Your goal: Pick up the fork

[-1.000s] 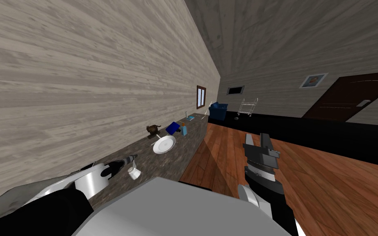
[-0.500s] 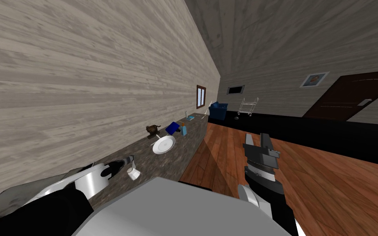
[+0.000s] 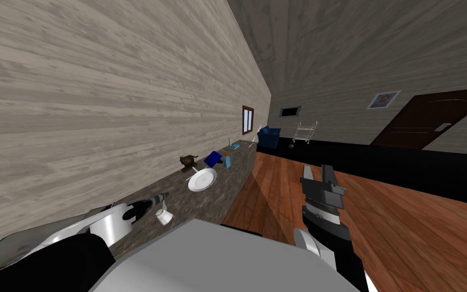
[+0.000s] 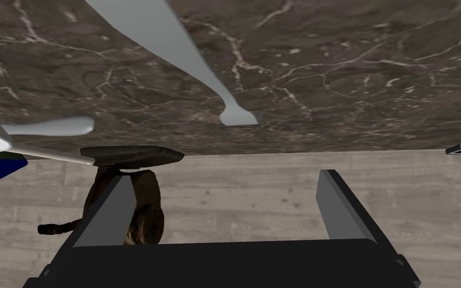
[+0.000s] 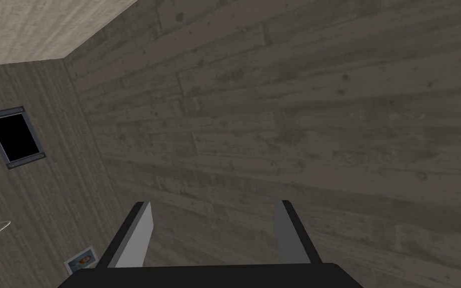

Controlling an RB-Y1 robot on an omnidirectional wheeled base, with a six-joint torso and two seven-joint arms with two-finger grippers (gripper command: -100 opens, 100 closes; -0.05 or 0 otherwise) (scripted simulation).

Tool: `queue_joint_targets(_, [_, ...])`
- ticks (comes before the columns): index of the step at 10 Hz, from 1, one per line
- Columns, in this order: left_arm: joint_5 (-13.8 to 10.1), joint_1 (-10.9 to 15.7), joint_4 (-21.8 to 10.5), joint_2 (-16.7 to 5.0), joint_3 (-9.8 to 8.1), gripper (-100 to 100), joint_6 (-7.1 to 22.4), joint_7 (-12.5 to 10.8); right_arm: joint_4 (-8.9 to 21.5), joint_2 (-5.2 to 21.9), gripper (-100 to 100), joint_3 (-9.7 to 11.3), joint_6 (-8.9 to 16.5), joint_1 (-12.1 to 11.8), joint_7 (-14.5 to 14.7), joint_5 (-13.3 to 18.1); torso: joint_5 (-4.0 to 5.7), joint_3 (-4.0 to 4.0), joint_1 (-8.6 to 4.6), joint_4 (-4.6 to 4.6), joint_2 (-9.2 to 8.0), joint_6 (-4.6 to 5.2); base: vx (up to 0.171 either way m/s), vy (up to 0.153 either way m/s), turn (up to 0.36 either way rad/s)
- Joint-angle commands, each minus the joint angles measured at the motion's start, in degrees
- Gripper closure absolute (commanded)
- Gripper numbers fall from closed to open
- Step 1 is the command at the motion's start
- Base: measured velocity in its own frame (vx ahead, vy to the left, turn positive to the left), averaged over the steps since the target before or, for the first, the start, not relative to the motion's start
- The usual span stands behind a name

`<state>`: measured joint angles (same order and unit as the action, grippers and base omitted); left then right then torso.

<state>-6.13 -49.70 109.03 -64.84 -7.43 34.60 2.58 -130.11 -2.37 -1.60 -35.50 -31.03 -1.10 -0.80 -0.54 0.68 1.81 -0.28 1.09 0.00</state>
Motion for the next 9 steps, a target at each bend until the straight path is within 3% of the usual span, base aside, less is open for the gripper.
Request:
queue_joint_targets(1, [0.1,-0.7,-0.9,-0.5,-0.68,-100,-2.3,0.4,0.0,0.0,0,0.0,0.0,0.0,0.0,0.0,0.00,0.00,0.00,0.00,0.00,0.00,0.078,-0.066,0.175])
queue_joint_targets(8, [0.9,-2.9,-4.0,-2.0,-2.85,-100,-9.9,1.5,0.0,0.0,0,0.0,0.0,0.0,0.0,0.0,0.04,0.08,-0.14,-0.04,0.13,0.03,0.063,-0.057,0.111])
queue_joint_targets(9, [0.9,-2.7,-3.8,-1.9,-2.69,-100,-9.2,1.4,0.0,0.0,0,0.0,0.0,0.0,0.0,0.0,0.04,0.07,-0.12,-0.03,0.10,0.04,0.022,-0.023,0.020])
